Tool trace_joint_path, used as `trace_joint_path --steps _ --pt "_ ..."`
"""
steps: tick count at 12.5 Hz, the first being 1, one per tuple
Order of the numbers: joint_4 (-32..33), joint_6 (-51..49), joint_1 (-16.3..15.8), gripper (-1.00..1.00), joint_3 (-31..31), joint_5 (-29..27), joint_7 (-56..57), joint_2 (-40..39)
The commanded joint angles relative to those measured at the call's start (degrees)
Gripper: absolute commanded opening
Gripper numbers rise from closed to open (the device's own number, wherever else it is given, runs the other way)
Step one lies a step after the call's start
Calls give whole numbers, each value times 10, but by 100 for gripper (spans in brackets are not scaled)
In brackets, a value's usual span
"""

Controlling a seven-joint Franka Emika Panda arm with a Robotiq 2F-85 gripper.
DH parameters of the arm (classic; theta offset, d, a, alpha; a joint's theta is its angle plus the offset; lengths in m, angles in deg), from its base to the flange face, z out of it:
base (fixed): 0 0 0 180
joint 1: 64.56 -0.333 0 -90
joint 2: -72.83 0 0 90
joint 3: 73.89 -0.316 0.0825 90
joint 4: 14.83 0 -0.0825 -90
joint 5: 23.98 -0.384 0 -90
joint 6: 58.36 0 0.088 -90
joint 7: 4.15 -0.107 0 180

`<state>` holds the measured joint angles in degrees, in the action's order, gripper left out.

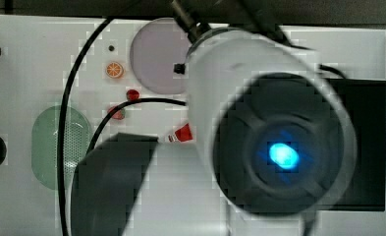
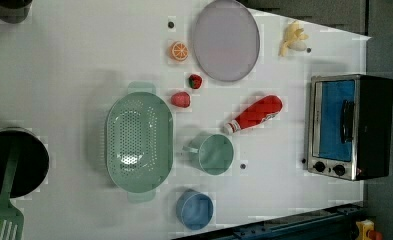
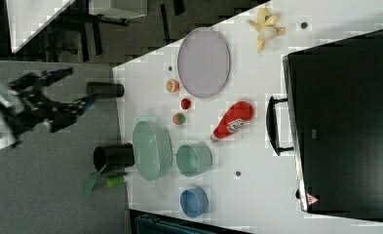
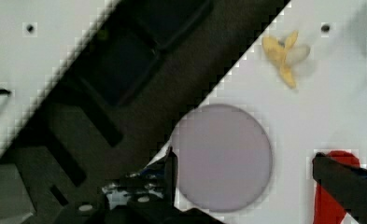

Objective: Pick Ketchup from oven and place it on table.

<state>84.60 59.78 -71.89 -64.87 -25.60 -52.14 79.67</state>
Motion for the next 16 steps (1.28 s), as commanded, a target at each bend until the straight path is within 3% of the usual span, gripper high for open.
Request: trace_joint_path --steps 1,5,16 --pt "5 -118 3 100 8 33 -24 -61" --pt "-49 -297 2 100 4 30 -78 -56" --pt "-51 -270 2 100 4 30 -78 -63"
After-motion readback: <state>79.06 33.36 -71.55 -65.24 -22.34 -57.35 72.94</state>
